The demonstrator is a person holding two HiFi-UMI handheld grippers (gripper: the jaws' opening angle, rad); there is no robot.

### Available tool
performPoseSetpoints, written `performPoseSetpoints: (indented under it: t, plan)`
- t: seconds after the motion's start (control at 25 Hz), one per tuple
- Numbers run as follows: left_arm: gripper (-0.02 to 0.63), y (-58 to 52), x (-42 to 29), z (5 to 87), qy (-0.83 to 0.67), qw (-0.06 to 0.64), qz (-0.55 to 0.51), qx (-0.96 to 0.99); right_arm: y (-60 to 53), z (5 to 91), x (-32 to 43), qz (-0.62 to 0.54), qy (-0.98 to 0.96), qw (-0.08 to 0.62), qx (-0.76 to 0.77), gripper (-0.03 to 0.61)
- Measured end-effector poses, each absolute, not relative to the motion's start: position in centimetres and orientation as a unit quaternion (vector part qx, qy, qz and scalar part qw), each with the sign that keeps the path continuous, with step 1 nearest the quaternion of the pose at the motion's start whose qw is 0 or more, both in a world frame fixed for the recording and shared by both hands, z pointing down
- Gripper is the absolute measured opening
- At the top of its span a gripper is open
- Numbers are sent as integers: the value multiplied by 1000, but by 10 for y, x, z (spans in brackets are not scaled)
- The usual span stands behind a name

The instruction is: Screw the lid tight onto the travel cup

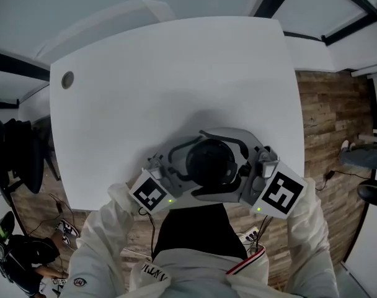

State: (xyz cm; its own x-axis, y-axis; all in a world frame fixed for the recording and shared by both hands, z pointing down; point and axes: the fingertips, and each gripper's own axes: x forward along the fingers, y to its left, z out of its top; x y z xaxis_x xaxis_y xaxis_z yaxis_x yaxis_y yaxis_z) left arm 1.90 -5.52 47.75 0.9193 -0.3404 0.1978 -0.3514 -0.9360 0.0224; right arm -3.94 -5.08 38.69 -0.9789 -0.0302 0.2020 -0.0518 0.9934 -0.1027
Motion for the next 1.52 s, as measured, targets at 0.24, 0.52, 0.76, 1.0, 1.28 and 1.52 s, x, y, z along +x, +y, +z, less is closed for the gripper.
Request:
performPoseSetpoints:
  t: [0.24,0.52,0.76,1.0,1.28,1.52]
  plan:
    - [367,-55,20,481,-292,37,95,951,-73,374,-30,59,-962,29,265,502]
    - [365,-56,25,479,-379,33,88,921,-78,384,-11,76,-889,21,452,502]
    - [365,-56,25,477,-294,21,83,952,-68,372,-13,105,-946,-20,306,503]
    - [365,-54,21,478,-169,25,85,982,-55,373,-23,38,-995,51,78,505]
    - [367,-53,20,482,-111,39,102,988,-47,378,-38,45,-995,79,-42,503]
    - [365,-56,20,485,-221,53,99,969,-68,370,-32,56,-982,27,180,502]
